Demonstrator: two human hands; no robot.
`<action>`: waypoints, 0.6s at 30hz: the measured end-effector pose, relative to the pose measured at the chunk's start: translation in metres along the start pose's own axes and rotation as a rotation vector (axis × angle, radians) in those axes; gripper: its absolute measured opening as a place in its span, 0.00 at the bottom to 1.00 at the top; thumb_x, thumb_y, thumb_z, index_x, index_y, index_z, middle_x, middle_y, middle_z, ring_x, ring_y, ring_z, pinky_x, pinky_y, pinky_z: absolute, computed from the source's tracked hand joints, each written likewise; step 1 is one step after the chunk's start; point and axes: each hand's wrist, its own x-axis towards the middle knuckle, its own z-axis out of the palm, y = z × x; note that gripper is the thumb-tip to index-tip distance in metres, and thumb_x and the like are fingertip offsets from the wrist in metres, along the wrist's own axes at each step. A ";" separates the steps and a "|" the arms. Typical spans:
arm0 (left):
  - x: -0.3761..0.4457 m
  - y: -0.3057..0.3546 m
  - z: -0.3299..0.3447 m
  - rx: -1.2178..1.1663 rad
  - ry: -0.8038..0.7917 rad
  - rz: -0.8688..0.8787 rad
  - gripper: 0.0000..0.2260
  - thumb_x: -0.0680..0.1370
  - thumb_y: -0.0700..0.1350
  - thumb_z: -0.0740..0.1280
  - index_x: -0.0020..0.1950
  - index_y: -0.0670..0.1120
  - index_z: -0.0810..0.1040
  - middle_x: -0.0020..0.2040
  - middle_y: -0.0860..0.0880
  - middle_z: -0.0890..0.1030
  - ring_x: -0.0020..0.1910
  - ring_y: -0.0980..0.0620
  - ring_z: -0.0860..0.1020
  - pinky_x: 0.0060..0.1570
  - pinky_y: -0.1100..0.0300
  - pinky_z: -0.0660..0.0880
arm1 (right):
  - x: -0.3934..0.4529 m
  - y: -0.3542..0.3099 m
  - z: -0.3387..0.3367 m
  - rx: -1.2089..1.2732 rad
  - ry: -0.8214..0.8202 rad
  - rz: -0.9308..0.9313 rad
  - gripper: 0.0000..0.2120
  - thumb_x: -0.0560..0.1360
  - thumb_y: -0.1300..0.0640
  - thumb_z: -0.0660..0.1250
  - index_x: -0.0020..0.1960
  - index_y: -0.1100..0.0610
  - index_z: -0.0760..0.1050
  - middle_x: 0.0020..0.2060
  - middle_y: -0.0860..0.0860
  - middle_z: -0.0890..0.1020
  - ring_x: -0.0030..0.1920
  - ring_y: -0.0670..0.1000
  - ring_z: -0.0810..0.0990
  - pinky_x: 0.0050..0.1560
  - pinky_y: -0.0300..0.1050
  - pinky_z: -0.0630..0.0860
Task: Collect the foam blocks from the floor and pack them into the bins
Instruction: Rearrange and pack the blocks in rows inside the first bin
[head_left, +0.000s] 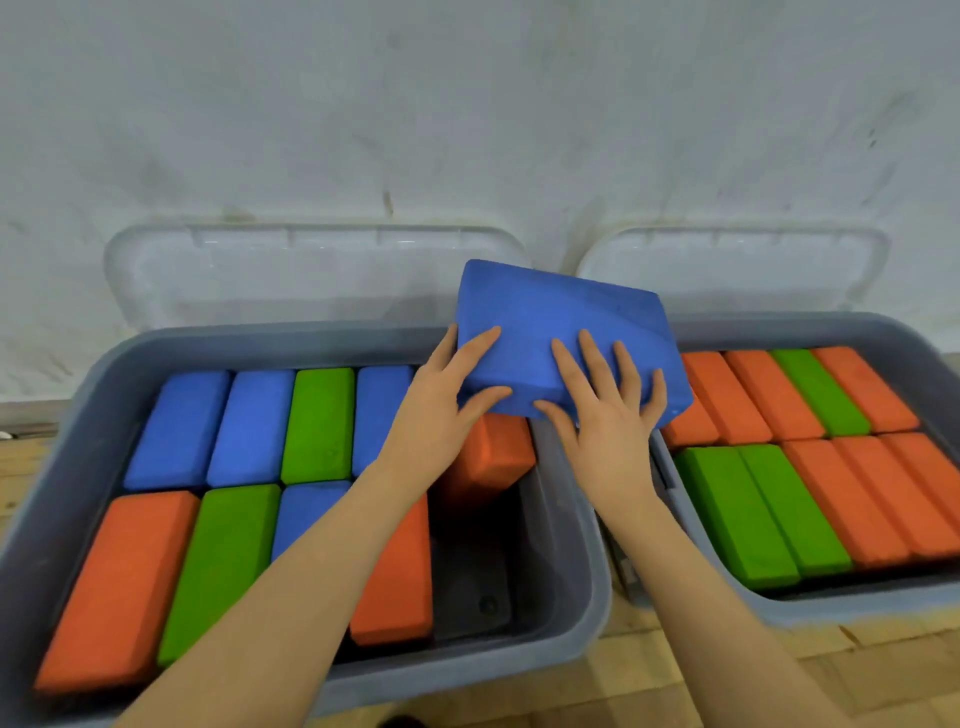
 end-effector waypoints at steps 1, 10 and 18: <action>-0.004 0.005 -0.009 0.014 0.039 0.013 0.24 0.76 0.47 0.68 0.70 0.56 0.67 0.73 0.51 0.63 0.68 0.59 0.65 0.60 0.79 0.59 | 0.002 -0.008 -0.005 0.029 0.024 -0.014 0.25 0.75 0.41 0.56 0.70 0.48 0.65 0.69 0.53 0.71 0.68 0.60 0.63 0.66 0.64 0.50; -0.040 0.033 -0.078 0.061 0.270 0.009 0.21 0.75 0.46 0.69 0.63 0.63 0.68 0.75 0.49 0.61 0.69 0.61 0.64 0.61 0.74 0.64 | 0.013 -0.079 -0.036 0.288 0.092 -0.075 0.23 0.75 0.43 0.59 0.69 0.47 0.66 0.68 0.49 0.73 0.68 0.56 0.66 0.66 0.61 0.57; -0.074 0.008 -0.101 0.319 0.459 -0.064 0.21 0.72 0.41 0.72 0.63 0.57 0.75 0.75 0.47 0.60 0.70 0.40 0.62 0.68 0.51 0.64 | -0.023 -0.078 -0.013 0.527 -0.143 0.157 0.31 0.76 0.45 0.59 0.74 0.59 0.59 0.71 0.56 0.65 0.70 0.56 0.63 0.69 0.52 0.57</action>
